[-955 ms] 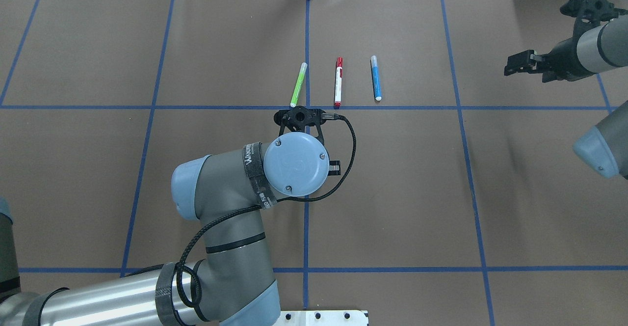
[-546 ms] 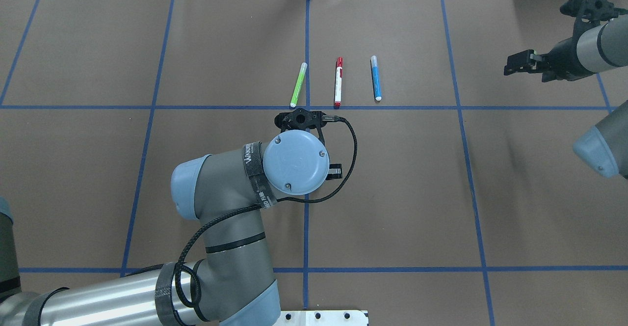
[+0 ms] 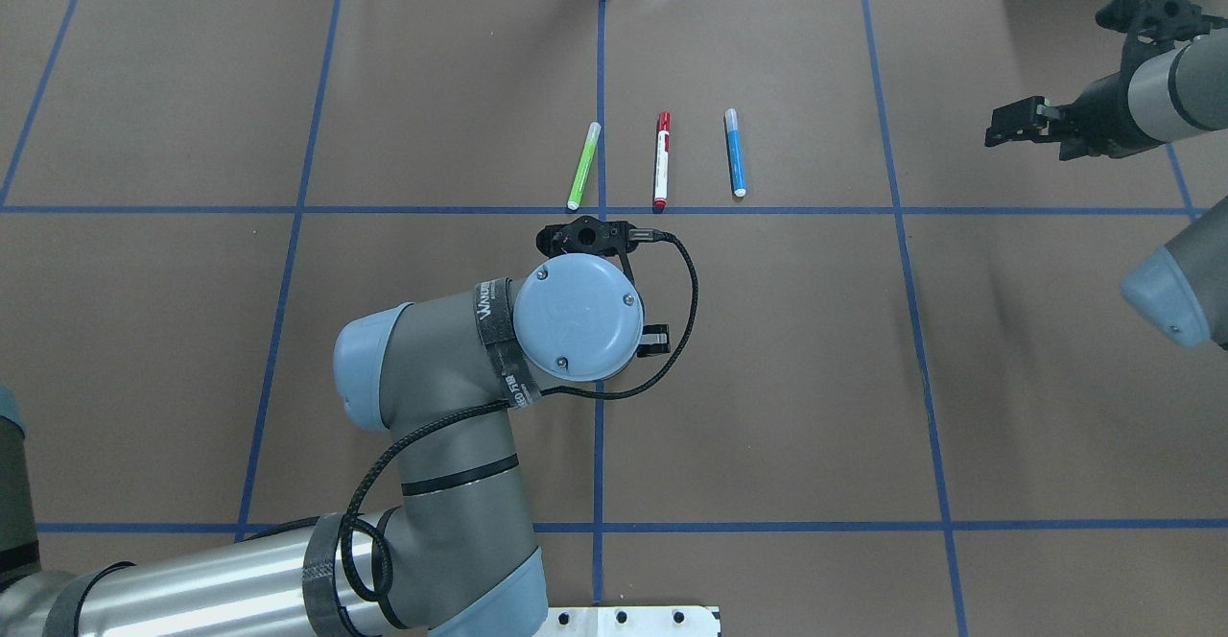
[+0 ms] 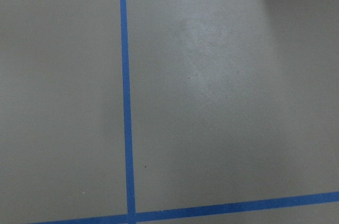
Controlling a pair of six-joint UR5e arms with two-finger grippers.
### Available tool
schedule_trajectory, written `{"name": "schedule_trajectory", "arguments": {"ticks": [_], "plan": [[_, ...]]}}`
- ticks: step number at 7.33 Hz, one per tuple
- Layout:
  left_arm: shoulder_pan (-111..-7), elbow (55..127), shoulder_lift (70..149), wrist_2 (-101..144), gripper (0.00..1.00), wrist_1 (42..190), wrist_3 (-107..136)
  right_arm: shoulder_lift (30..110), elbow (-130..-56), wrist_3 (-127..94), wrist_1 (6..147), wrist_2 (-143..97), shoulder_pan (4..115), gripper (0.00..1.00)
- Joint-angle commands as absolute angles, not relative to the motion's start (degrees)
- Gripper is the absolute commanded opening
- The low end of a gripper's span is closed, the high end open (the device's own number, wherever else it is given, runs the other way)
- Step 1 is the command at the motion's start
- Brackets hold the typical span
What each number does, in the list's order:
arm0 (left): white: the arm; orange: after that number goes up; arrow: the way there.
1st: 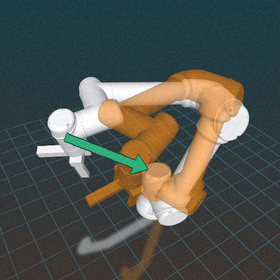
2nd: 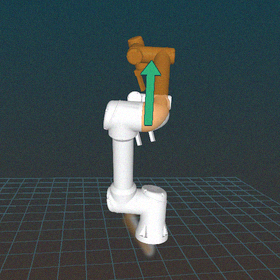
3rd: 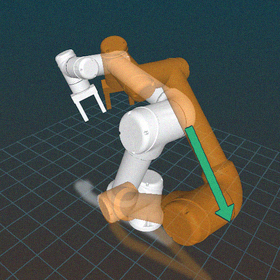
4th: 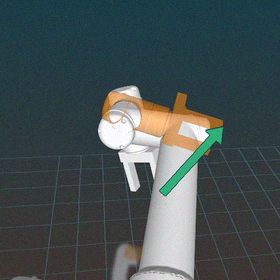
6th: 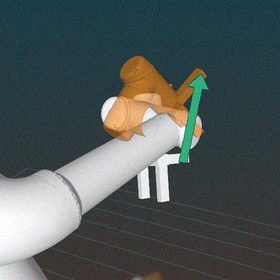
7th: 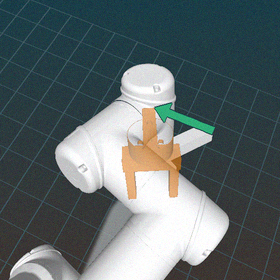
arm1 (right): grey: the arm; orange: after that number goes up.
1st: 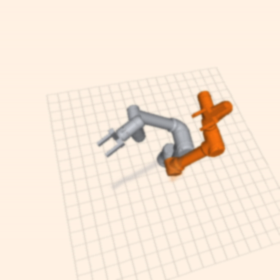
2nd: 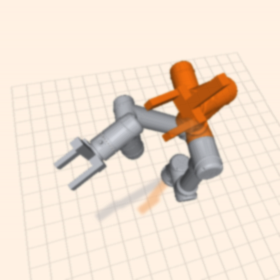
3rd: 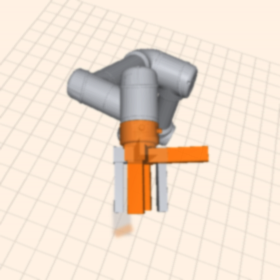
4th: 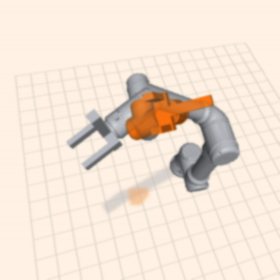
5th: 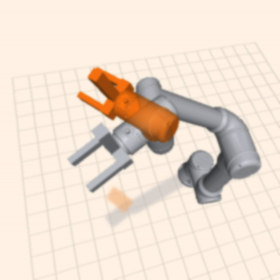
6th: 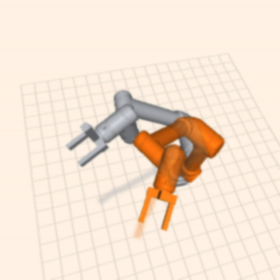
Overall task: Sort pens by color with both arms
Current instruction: 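Lower the left gripper and grasp the yellow marker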
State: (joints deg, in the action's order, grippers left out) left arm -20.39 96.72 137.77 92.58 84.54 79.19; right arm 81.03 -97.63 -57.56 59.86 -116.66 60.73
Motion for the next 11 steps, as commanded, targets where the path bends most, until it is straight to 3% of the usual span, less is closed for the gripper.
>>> {"name": "schedule_trajectory", "arguments": {"ticks": [1, 2, 3, 4, 7, 11], "plan": [[-20.39, 96.77, 137.9, 92.46, 0.49, 84.73, 79.28, 81.04, -97.47, -57.48, 59.85, -116.63, 60.73, 0.99], [-20.39, 96.68, 137.9, 92.46, 0.44, 84.73, 79.19, 81.12, -97.47, -57.48, 59.85, -116.46, 60.73, 1.0], [-20.39, 96.77, 137.9, 92.46, 0.27, 84.73, 79.28, 81.12, -97.47, -57.31, 59.85, -116.28, 60.73, 1.0], [-20.39, 96.77, 137.9, 92.46, 0.0, 84.64, 79.28, 81.12, -97.47, -57.3, 59.85, -116.28, 60.73, 1.0], [-20.83, 98.6, 138.16, 92.55, 0.0, 84.46, 79.19, 81.12, -97.47, -57.39, 59.85, -116.19, 60.73, 1.0], [-25.12, 111.42, 137.99, 92.64, 0.0, 74.37, 79.1, 81.12, -97.65, -57.74, 59.85, -116.19, 60.73, 1.0]]}}
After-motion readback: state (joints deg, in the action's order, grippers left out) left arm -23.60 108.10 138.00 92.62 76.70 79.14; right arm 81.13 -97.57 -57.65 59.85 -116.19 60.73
